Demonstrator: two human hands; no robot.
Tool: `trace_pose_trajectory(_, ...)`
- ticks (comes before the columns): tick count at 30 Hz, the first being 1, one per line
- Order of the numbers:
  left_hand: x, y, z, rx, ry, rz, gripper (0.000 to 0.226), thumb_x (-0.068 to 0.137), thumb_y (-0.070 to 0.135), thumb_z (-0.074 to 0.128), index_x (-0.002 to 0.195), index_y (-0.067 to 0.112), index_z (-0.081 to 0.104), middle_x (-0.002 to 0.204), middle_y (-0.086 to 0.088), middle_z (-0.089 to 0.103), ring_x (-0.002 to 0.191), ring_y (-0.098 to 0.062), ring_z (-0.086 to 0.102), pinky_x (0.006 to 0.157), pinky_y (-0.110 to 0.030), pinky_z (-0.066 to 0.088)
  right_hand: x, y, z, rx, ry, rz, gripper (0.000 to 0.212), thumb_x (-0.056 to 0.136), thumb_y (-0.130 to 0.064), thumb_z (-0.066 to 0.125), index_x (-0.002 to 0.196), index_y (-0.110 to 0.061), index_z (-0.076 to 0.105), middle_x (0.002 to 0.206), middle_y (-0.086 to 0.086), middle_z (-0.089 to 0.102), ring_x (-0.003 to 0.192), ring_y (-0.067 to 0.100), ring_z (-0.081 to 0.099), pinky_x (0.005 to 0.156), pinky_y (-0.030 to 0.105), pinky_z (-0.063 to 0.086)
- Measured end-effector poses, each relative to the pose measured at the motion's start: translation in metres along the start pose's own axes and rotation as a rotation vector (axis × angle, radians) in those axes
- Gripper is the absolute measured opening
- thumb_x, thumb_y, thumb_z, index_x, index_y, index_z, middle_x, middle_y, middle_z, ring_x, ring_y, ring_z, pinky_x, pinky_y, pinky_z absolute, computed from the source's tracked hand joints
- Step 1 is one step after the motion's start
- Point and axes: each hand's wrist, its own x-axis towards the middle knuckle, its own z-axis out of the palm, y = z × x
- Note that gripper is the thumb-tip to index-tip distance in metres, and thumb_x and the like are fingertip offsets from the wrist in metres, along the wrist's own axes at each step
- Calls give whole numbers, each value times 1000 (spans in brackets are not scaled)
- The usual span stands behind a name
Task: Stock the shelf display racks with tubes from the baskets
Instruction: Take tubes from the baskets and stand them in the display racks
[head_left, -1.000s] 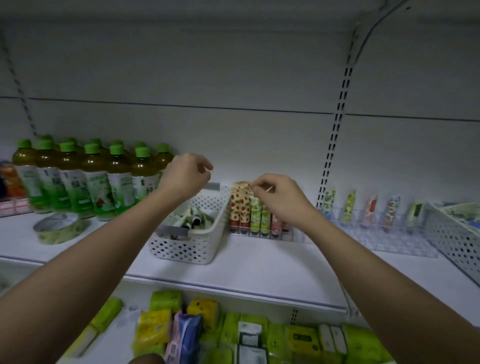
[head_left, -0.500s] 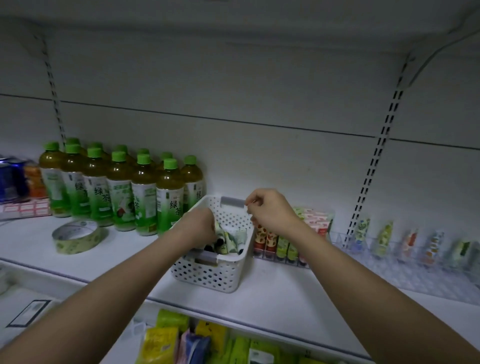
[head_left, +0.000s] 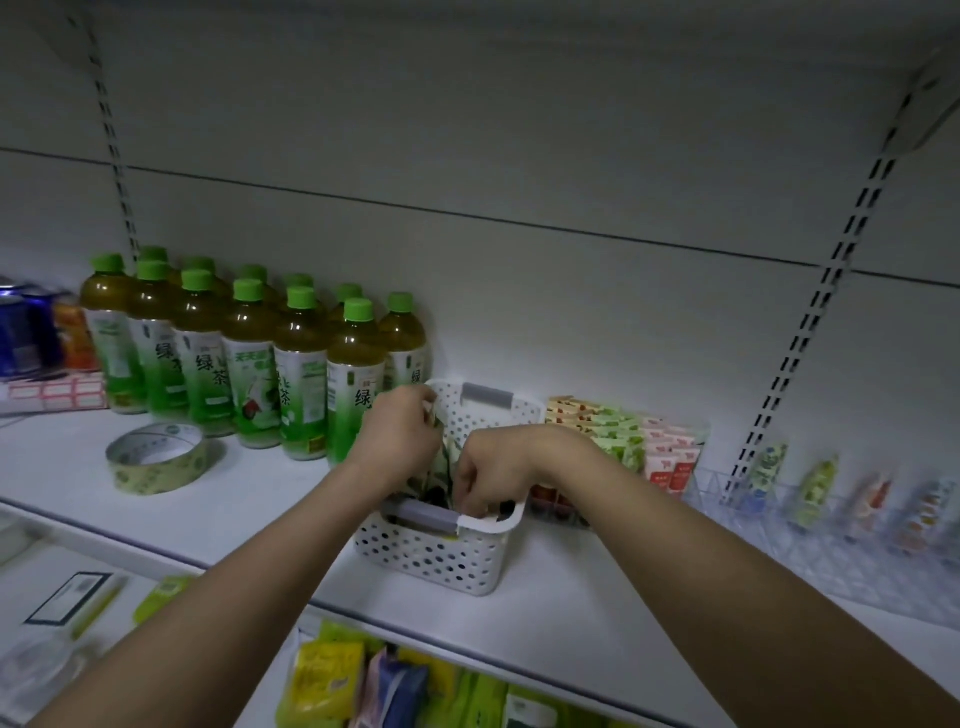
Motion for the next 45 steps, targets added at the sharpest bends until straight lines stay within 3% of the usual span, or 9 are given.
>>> trace_pose_trajectory(4,2,-3,-4,-229,55,-16,19,86,5,63,99,18,65,94,-2,69,81,-14,64,69,-35,57,6,-1,3,-29,-52,-15,26,90,-27,66,113,-17,72,106,-7,66,85,6,60,63,16,46)
trace_pose_trajectory(8,-2,-6,-7,-481,52,-84,39,90,9,63,128,14,55,104,-5,67,90,-18,65,76,-36,56,1,11,-7,102,143,-68,19,86,-26,72,102,-17,73,95,-5,70,76,5,65,55,14,46)
trace_pose_trajectory(11,-6,-5,-9,-588,30,-105,40,91,8,62,129,15,52,104,-8,65,91,-21,65,78,-38,57,-8,26,-18,312,295,-71,12,83,-17,75,95,-17,74,86,-3,72,68,4,67,55,16,50)
trace_pose_trajectory(16,-9,-6,-10,-644,46,-115,37,93,4,58,127,18,50,100,3,61,85,-9,62,54,-13,46,-23,43,-13,603,428,-52,9,87,-10,72,96,-12,73,87,5,73,66,10,70,61,24,56)
trace_pose_trajectory(24,-15,-2,-15,-543,-48,-8,34,94,10,58,127,16,56,117,-1,63,101,-17,63,89,-40,55,-33,47,9,1167,628,-13,13,88,-3,70,100,-1,66,87,17,72,55,13,63,49,21,51)
trace_pose_trajectory(32,-14,4,-13,-719,-111,66,27,93,9,59,117,21,62,108,3,68,94,-12,68,72,-22,56,-31,44,12,1578,646,-110,15,94,-15,63,104,-4,66,72,4,66,49,7,49,43,19,42)
trace_pose_trajectory(36,-13,16,-14,-839,-130,89,28,92,9,60,119,18,62,107,-1,70,91,-13,70,75,-27,57,-25,44,9,1582,661,-196,22,98,-19,57,113,-4,59,84,10,72,48,8,48,42,21,40)
trace_pose_trajectory(41,-8,49,-12,-915,-130,128,28,92,5,60,119,11,61,98,-1,70,75,-9,69,66,-23,55,-42,54,3,1456,674,-278,20,105,-23,41,106,-8,54,56,-6,63,38,4,40,33,17,29)
trace_pose_trajectory(45,2,76,-1,-965,-186,143,28,93,8,59,121,9,61,111,-12,69,87,-24,68,73,-32,57,-68,60,-8,1118,710,-192,23,100,-41,50,109,-21,59,66,-14,69,54,1,65,44,14,46)
